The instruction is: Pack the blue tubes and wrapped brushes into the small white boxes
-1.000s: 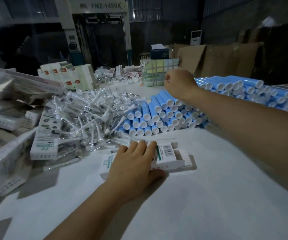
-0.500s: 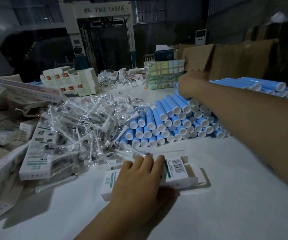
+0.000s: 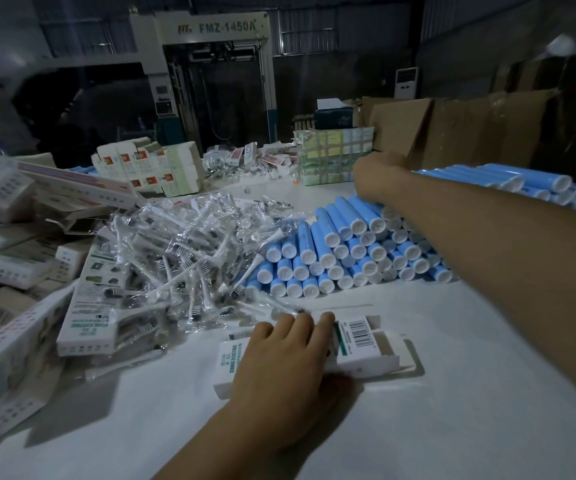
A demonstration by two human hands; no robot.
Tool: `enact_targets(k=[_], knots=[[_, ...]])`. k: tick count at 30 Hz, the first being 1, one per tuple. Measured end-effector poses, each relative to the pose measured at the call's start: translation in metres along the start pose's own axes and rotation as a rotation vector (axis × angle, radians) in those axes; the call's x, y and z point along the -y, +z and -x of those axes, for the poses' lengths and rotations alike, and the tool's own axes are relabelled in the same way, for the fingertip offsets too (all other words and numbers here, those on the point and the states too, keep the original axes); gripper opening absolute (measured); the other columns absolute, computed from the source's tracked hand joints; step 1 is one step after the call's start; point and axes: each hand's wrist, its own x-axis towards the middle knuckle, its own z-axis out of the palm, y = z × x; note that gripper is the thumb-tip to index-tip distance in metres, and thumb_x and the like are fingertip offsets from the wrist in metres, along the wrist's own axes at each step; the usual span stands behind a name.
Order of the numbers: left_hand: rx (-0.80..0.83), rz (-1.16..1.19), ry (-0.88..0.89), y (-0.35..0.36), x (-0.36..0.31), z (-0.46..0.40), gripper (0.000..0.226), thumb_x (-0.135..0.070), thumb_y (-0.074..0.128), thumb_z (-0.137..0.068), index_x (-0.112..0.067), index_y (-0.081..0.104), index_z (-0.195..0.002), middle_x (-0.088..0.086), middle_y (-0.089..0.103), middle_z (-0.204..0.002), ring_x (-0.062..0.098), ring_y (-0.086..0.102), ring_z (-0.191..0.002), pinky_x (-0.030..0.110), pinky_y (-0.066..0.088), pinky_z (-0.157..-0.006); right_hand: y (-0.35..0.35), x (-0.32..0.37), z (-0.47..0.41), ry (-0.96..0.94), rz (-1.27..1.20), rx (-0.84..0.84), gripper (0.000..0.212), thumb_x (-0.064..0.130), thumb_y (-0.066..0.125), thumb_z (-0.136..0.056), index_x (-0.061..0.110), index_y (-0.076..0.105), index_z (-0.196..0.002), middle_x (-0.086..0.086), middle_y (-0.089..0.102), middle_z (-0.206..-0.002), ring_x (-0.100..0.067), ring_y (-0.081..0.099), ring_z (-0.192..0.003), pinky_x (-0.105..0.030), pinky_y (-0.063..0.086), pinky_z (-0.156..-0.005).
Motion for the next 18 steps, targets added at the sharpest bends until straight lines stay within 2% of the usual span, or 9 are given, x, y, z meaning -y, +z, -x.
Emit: enact_targets(k=[2, 3, 6, 8, 9, 11, 13, 16, 18], knots=[[-0.01, 0.003, 0.0, -0.001, 0.001, 0.001, 0.081, -0.076, 0.022, -0.084, -0.028, 0.01, -0.148, -0.005, 0.036, -0.138, 0.019, 0.034, -0.123, 0.035, 0.028, -0.097, -0.007, -0.002, 0.007, -0.005, -0.099, -0.023, 0.013, 0.005, 0.044, -0.092, 0.007, 0.054, -0.084, -0.012, 0.061, -0.11, -0.027, 0.055, -0.089, -0.035, 0.043, -0.069], [-0.013, 0.008, -0.003, -0.001, 0.001, 0.002, 0.082, -0.077, 0.02, -0.083, -0.027, 0.011, -0.148, -0.005, 0.037, -0.138, 0.019, 0.035, -0.123, 0.035, 0.028, -0.098, -0.011, -0.006, 0.011, 0.01, -0.19, -0.046, 0.013, 0.006, 0.044, -0.093, 0.005, 0.056, -0.098, -0.014, 0.059, -0.116, -0.03, 0.056, -0.094, -0.035, 0.044, -0.071], [-0.033, 0.021, -0.024, -0.002, -0.001, 0.002, 0.09, -0.078, 0.008, -0.076, -0.026, 0.016, -0.148, -0.007, 0.04, -0.136, 0.018, 0.037, -0.121, 0.036, 0.029, -0.097, -0.02, -0.016, 0.038, 0.048, -0.597, -0.163, 0.035, 0.015, 0.043, -0.097, 0.008, 0.043, -0.131, -0.014, 0.056, -0.115, -0.03, 0.054, -0.093, -0.035, 0.042, -0.07], [-0.034, 0.035, -0.038, -0.001, 0.0, 0.002, 0.09, -0.078, 0.007, -0.075, -0.027, 0.015, -0.149, -0.008, 0.038, -0.138, 0.016, 0.035, -0.122, 0.034, 0.028, -0.097, -0.022, -0.018, 0.067, 0.025, -0.98, -0.272, 0.04, 0.023, 0.041, -0.099, 0.013, 0.039, -0.138, -0.01, 0.057, -0.113, -0.027, 0.056, -0.086, -0.034, 0.047, -0.069], [-0.027, 0.034, -0.037, 0.0, 0.0, 0.001, 0.088, -0.078, 0.01, -0.077, -0.028, 0.013, -0.149, -0.009, 0.037, -0.139, 0.015, 0.034, -0.123, 0.033, 0.027, -0.098, -0.021, -0.018, 0.085, 0.027, -1.188, -0.308, 0.043, 0.024, 0.042, -0.099, 0.016, 0.036, -0.141, -0.01, 0.058, -0.114, -0.023, 0.057, -0.081, -0.027, 0.049, -0.066], [-0.019, 0.02, -0.038, 0.002, 0.001, 0.0, 0.085, -0.078, 0.018, -0.081, -0.028, 0.012, -0.149, -0.009, 0.036, -0.138, 0.015, 0.034, -0.123, 0.033, 0.026, -0.098, -0.013, -0.019, 0.122, 0.088, -1.519, -0.356, 0.05, 0.021, 0.046, -0.099, 0.019, 0.031, -0.146, -0.019, 0.059, -0.111, -0.017, 0.053, -0.07, -0.015, 0.044, -0.056], [-0.024, 0.008, -0.048, 0.001, 0.001, 0.0, 0.084, -0.077, 0.021, -0.082, -0.028, 0.014, -0.149, -0.009, 0.038, -0.137, 0.015, 0.035, -0.123, 0.033, 0.027, -0.098, 0.002, -0.018, 0.156, 0.195, -1.814, -0.349, 0.052, 0.016, 0.048, -0.097, 0.023, 0.032, -0.146, -0.027, 0.059, -0.111, -0.021, 0.056, -0.072, -0.023, 0.047, -0.059], [-0.045, 0.004, -0.094, -0.002, 0.002, 0.001, 0.086, -0.076, 0.015, -0.079, -0.027, 0.017, -0.149, -0.01, 0.041, -0.135, 0.015, 0.038, -0.123, 0.033, 0.029, -0.097, 0.028, -0.016, 0.195, 0.336, -2.276, -0.234, 0.062, 0.002, 0.049, -0.094, 0.031, 0.03, -0.146, -0.013, 0.058, -0.118, -0.02, 0.068, -0.073, -0.033, 0.055, -0.057], [-0.053, 0.016, -0.123, -0.003, 0.003, 0.002, 0.082, -0.075, 0.023, -0.082, -0.028, 0.017, -0.149, -0.01, 0.041, -0.135, 0.016, 0.038, -0.122, 0.033, 0.029, -0.097, 0.045, -0.014, 0.211, 0.35, -2.445, -0.165, 0.076, -0.01, 0.046, -0.09, 0.035, 0.025, -0.148, -0.013, 0.056, -0.117, -0.019, 0.072, -0.071, -0.036, 0.058, -0.058]])
